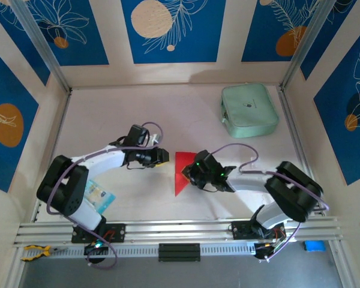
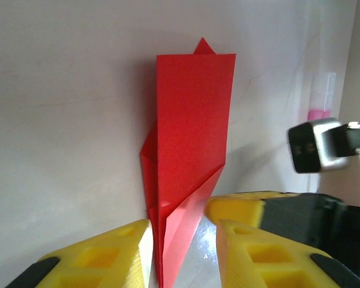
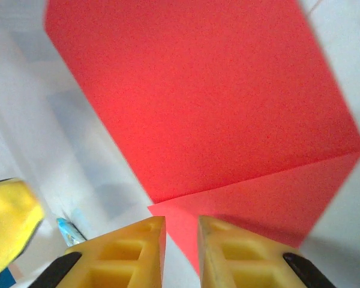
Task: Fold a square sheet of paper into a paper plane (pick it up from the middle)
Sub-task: Fold the wing for the fifth time at the center of the table.
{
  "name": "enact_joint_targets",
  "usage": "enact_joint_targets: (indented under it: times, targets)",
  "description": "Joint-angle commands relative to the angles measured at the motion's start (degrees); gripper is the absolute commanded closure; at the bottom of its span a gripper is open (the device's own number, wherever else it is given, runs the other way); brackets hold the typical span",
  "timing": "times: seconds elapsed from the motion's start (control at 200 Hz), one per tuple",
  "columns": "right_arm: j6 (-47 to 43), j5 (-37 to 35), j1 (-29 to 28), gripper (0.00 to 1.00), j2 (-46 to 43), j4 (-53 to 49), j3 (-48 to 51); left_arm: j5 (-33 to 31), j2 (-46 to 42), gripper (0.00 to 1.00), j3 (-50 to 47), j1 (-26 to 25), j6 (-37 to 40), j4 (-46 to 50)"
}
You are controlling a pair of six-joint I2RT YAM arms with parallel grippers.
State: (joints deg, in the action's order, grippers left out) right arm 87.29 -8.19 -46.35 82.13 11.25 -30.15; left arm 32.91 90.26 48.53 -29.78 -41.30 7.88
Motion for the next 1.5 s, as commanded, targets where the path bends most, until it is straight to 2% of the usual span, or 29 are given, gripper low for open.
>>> enact_joint_targets:
  times: [0.0, 0.19, 0.36, 0.465, 0.67, 0.985, 1.3, 1.495]
  targets:
    - [-5.97, -3.53, 2.73, 0.78, -5.14, -10.56, -0.46, 1.82, 2.41, 0.69, 2.88, -2.05, 0.41, -1.28]
    - [-14.39, -0.07, 9.15, 0.81, -12.31, -15.67, 1.95, 2.36, 7.39, 0.77, 6.64, -4.38, -0.62, -2.06]
    - [-18.73, 0.35, 11.23, 0.78, -19.49, -16.04, 5.38, 2.36, 10.12, 0.78, 9.71, -6.06, -0.97, -1.93]
    - [-20.7, 2.39, 12.56, 0.83, -21.94, -16.08, 6.21, 3.0, 11.29, 0.79, 10.61, -6.5, -1.28, -2.81]
    - [-23.65, 1.71, 12.99, 0.83, -24.53, -18.32, 5.92, 3.44, 12.87, 0.79, 12.26, -6.65, -1.61, -2.57]
    - [-27.43, 8.42, 14.75, 0.81, -20.7, -15.19, 6.0, 3.59, 17.63, 0.81, 15.52, -6.81, -1.3, -0.63]
    - [-28.73, 12.84, 14.88, 0.81, -14.62, -13.66, 3.75, 3.12, 20.21, 0.84, 13.41, -6.81, -2.43, -2.08]
    - [-28.74, 15.06, 14.93, 0.8, -10.96, -12.27, 2.63, -1.31, 20.31, 0.86, 11.18, -6.7, -1.22, -1.07]
